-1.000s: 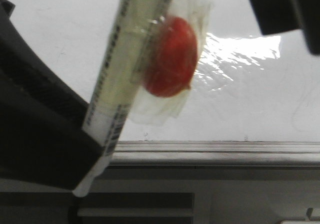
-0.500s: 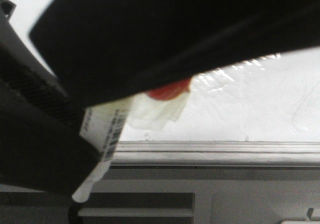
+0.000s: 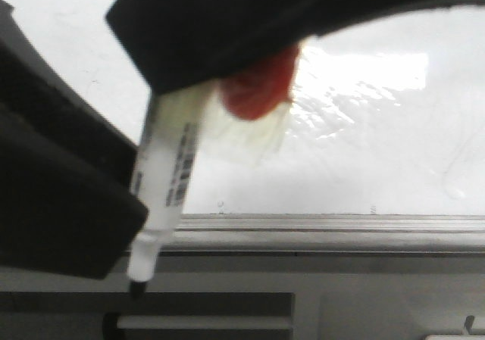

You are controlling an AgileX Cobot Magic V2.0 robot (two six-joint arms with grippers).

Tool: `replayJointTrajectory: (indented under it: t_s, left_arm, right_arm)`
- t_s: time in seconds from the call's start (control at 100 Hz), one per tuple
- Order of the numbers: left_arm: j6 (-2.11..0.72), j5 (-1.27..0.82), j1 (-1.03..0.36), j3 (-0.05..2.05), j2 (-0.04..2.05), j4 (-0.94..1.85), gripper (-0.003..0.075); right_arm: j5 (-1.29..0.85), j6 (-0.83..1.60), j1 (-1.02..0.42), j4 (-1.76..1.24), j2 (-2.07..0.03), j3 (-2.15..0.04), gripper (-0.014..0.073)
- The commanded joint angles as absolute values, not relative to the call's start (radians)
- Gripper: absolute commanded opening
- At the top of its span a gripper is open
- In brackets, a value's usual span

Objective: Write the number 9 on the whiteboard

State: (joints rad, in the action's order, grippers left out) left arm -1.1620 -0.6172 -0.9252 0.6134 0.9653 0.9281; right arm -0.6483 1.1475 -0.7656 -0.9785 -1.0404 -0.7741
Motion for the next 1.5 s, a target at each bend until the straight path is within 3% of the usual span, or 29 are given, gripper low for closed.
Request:
replayJointTrajectory:
  t_s: [0.0,0.15,0.23,0.34,0.49,0.62,0.69,0.8,1.03,1.49]
  left_arm:
    - [-1.101,-0.599,-0.927,0.642,0.901,0.972,0.0345]
    - [-1.049,-0.546,-0.927,0.642,0.748,0.97,0.0376]
    - [-1.006,-0.46,-0.927,0.638,0.671,0.968,0.0375]
    - [-0.914,-0.302,-0.927,0.617,0.573,0.963,0.0344]
    - [-0.867,-0.081,-0.927,0.548,0.472,0.971,0.0224]
    - [-0.867,-0.014,-0.927,0.484,0.419,0.973,0.0112]
    - [-0.867,-0.011,-0.927,0.468,0.408,0.993,0.0053]
    - [-0.867,-0.016,-0.927,0.46,0.408,1.016,-0.0018]
    - [-0.867,-0.016,-0.927,0.46,0.408,1.016,-0.002]
    - [-0.867,-0.016,-0.927,0.46,0.408,1.016,-0.002]
  right_arm:
    - [-0.75,0.86,-0.754,-0.711,-1.03,-0.909,-0.006]
    - [-1.033,0.461,-0.763,-0.207,-1.03,-1.141,-0.005]
    - [-1.042,0.37,-0.786,-0.078,-1.005,-1.202,-0.0037]
    - [-0.84,0.349,-0.831,-0.061,-0.926,-1.16,-0.0037]
    - [-0.427,0.349,-0.897,0.0,-0.786,-0.91,-0.0037]
    - [0.042,0.349,-0.885,0.118,-0.694,-0.635,-0.0039]
    - [0.196,0.349,-0.853,0.169,-0.69,-0.555,-0.004]
    - [0.178,0.349,-0.783,0.169,-0.722,-0.538,-0.004]
    - [0.384,0.349,-0.617,0.08,-0.798,-0.538,-0.0041]
    - [0.412,0.352,-0.575,0.028,-0.929,-0.538,-0.0041]
